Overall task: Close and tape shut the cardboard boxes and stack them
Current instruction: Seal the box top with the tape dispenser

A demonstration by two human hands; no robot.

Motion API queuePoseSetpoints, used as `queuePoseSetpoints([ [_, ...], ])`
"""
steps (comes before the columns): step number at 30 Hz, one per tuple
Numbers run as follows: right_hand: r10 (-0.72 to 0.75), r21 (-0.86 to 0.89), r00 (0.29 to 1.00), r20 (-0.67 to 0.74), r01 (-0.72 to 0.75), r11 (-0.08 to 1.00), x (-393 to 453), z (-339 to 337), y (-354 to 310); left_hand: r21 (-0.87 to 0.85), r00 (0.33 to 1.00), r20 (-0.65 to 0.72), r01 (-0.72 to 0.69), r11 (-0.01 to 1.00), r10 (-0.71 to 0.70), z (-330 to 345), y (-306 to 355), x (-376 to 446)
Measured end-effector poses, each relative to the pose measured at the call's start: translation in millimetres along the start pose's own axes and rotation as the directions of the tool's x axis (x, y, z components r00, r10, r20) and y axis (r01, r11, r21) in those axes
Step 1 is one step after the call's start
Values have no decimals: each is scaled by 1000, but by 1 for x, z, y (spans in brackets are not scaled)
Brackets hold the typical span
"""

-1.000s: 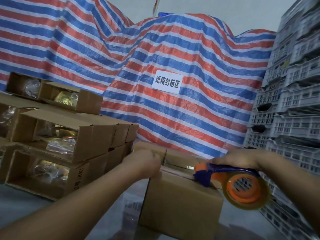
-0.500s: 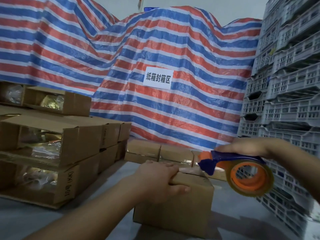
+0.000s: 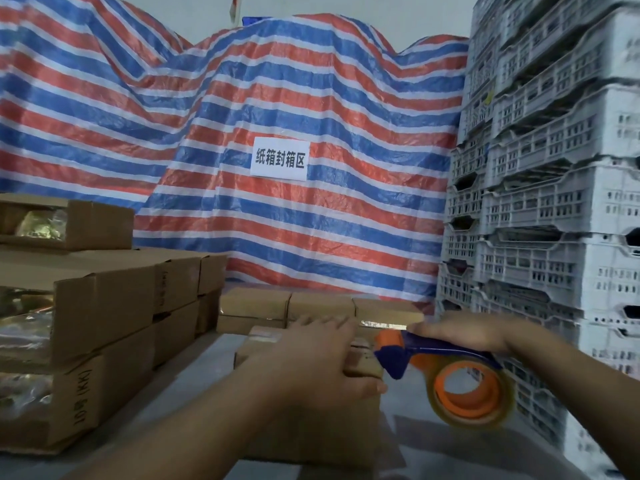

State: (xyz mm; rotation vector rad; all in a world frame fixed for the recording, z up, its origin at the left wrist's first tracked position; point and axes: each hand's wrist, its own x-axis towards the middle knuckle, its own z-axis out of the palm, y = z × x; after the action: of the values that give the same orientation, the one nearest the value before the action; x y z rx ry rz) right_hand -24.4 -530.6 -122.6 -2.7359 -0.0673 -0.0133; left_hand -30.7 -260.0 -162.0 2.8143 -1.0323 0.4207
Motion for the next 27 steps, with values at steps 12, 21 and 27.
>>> queuePoseSetpoints([
  [12, -127, 177, 988, 90, 110, 978, -32, -35, 1, 75, 998, -21, -57, 996, 59, 21, 9, 6],
  [21, -188, -799, 964, -189, -40, 600, -35, -19, -86, 68, 999, -13, -39, 997, 40, 17, 16, 3],
  [27, -128, -988, 986, -110, -95, 122, -32, 31, -75, 55, 999, -44, -18, 998, 21, 22, 16, -1],
])
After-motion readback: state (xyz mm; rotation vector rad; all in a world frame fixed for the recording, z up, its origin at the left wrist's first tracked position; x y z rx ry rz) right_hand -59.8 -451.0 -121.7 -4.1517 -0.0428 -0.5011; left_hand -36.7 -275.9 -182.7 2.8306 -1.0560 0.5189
